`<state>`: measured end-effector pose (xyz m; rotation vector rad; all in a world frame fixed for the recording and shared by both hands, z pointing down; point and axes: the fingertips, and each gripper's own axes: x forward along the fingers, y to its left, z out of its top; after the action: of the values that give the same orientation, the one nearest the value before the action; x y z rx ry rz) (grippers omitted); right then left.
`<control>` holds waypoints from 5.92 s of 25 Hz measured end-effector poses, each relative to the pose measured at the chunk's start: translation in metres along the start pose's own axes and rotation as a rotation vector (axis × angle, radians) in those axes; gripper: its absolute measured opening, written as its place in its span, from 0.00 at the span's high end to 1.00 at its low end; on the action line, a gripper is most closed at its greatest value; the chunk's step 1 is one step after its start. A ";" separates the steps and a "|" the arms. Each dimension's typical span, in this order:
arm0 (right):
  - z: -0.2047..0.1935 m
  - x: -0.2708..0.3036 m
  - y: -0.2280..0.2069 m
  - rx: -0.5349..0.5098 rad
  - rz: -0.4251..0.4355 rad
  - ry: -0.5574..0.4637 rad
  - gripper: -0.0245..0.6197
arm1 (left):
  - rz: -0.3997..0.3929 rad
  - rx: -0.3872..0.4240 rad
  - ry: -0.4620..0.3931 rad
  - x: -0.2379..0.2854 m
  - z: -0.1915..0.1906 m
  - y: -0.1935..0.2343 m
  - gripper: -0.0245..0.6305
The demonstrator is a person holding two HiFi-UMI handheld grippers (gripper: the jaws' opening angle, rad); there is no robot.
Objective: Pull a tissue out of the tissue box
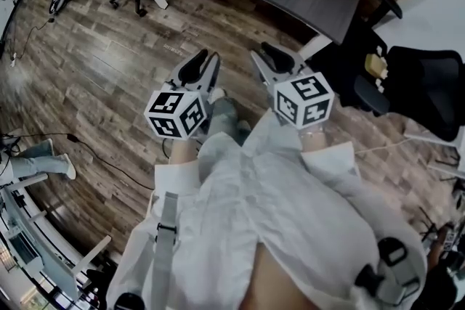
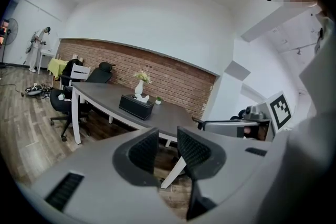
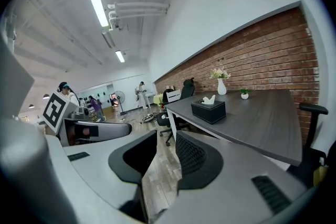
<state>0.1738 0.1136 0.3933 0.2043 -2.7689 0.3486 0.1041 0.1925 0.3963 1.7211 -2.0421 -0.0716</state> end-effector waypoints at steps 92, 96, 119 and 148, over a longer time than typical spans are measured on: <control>0.156 0.287 -0.328 0.203 -0.441 -0.028 0.77 | -0.598 0.407 0.333 0.433 0.197 0.188 0.80; 0.146 0.284 -0.319 0.232 -0.478 -0.017 0.77 | -0.646 0.475 0.370 0.429 0.191 0.187 0.76; 0.082 0.304 -0.261 0.365 -0.502 0.081 0.74 | -0.788 0.686 0.463 0.427 0.153 0.187 0.81; 0.076 0.308 -0.276 0.344 -0.527 0.128 0.74 | -0.778 0.599 0.425 0.433 0.173 0.186 0.96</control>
<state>-0.0865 -0.2016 0.4916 0.9338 -2.3911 0.6602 -0.1788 -0.2201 0.4396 2.5291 -1.0483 0.6576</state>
